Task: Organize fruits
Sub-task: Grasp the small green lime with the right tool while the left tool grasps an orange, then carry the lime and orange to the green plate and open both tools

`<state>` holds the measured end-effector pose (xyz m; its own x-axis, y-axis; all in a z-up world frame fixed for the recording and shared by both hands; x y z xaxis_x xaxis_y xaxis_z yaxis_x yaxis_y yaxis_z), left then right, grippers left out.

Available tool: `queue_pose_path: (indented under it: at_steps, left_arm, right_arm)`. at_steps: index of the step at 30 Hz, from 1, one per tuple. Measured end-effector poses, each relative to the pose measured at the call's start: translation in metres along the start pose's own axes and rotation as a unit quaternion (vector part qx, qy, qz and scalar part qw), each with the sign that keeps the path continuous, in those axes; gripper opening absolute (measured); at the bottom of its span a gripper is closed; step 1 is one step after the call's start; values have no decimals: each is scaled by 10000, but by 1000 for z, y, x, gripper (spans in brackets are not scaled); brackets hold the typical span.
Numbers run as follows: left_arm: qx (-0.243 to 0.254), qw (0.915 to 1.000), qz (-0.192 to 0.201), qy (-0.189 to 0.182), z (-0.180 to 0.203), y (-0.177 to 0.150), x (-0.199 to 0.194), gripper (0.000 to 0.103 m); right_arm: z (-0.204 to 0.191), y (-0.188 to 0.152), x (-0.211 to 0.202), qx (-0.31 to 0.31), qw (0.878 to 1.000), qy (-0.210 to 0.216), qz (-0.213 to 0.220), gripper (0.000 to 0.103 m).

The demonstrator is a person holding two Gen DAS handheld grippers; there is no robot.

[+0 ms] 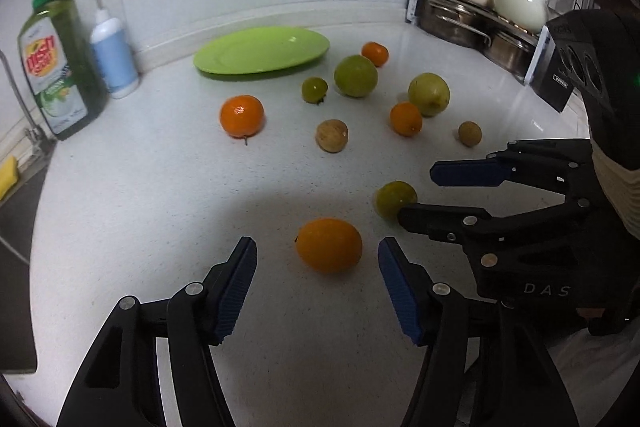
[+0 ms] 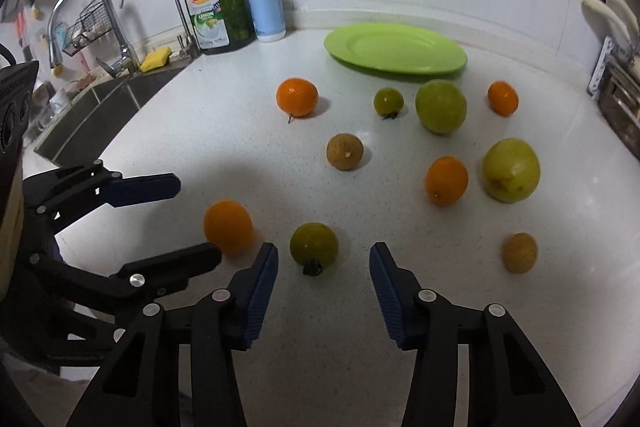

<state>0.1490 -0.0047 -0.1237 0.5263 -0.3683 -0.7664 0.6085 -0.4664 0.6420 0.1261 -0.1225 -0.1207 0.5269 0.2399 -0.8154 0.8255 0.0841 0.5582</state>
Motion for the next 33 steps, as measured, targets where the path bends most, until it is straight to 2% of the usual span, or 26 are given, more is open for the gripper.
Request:
queue_pose_path:
  at_steps: [5,11,13,16,20,33]
  left_arm:
    - [-2,9997,-87,-235,-3,4,11,56]
    - [-111,9987,-159,-468,-6,5,19,46]
    - [-157,9980,-202,-573,-7,5,22,40]
    - [-160,9977,-203,-634,-6,7,24,40]
    - [-202,9975,-197,-654,-10,9,23,40]
    - [-131,9981,250,-547,-29,42,7,40]
  right_arm:
    - [-2,3,8,55,9999,58,-123,43]
    - [-2,5,17,79,9996,105,-248,36]
    - [-2,6,20,82,9995,115,-287,35]
    - [-2,7,22,91,9993,135,-332,31]
    - [-1,8,24,126,9993,130,-338,30]
    - [-6,27,7,296,9993,-230,51,30]
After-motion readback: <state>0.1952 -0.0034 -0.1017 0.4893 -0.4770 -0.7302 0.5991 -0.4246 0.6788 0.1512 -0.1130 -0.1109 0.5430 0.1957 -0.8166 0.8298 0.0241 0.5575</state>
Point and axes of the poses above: each gripper's, at about its wrist camera, not at the fingertips, and x roughly the way its jaws point, z to its right, y to its top, the point moved 4 cm from there along x, roughly the way its jaws point, and after that the axes turned 6 degrees about x, right-handed, at the moved point
